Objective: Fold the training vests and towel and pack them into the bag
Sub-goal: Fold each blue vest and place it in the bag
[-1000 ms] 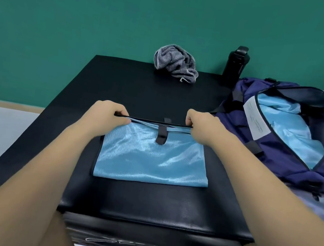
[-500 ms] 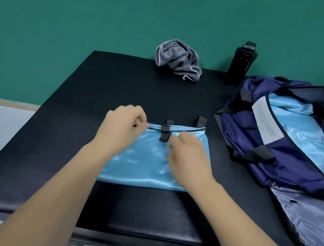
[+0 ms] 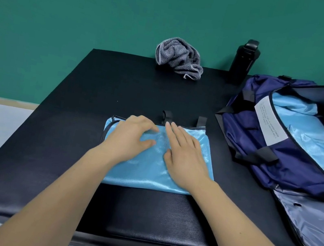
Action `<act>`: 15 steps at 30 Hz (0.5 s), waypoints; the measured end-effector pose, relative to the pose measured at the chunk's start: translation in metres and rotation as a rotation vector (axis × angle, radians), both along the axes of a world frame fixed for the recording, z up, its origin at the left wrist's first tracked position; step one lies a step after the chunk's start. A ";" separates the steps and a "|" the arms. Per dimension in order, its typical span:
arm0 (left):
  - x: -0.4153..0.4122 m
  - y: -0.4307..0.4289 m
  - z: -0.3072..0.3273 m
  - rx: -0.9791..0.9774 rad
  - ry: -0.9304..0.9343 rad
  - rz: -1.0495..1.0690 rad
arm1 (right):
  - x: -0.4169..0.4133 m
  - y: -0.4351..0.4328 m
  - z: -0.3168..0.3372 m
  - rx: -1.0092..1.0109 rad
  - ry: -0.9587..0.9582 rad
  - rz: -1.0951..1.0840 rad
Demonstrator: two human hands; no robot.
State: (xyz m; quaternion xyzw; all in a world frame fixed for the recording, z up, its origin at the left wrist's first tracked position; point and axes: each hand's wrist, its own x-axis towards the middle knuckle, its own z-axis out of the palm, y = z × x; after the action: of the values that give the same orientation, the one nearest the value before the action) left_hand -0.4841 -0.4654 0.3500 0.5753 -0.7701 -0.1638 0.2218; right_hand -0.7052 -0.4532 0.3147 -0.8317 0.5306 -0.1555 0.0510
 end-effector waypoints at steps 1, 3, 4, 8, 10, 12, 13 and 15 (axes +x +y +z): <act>0.005 -0.001 0.001 -0.012 -0.016 0.021 | 0.000 0.000 0.001 -0.006 -0.002 0.003; 0.017 -0.004 0.002 -0.024 -0.072 0.067 | -0.001 0.003 0.006 -0.023 -0.039 -0.005; 0.024 -0.006 0.002 -0.023 -0.091 0.083 | -0.002 0.005 0.010 -0.040 -0.063 -0.014; 0.046 -0.014 -0.002 0.006 -0.121 0.134 | -0.001 0.029 0.033 -0.066 -0.140 0.022; 0.056 -0.018 -0.001 0.055 -0.086 0.183 | 0.010 0.048 0.040 -0.031 -0.131 0.089; 0.066 -0.021 0.000 0.085 -0.034 0.227 | 0.026 0.063 0.042 -0.007 -0.110 0.169; 0.072 -0.022 -0.001 0.082 -0.018 0.247 | 0.036 0.069 0.041 -0.009 -0.099 0.209; 0.081 -0.022 -0.001 0.087 0.013 0.284 | 0.054 0.079 0.035 -0.019 -0.065 0.288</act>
State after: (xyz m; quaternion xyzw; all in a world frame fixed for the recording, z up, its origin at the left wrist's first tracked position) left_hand -0.4029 -0.4871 0.3486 0.6866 -0.6715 -0.1679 0.2226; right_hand -0.6508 -0.3745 0.3498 -0.8941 0.4025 -0.1783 0.0819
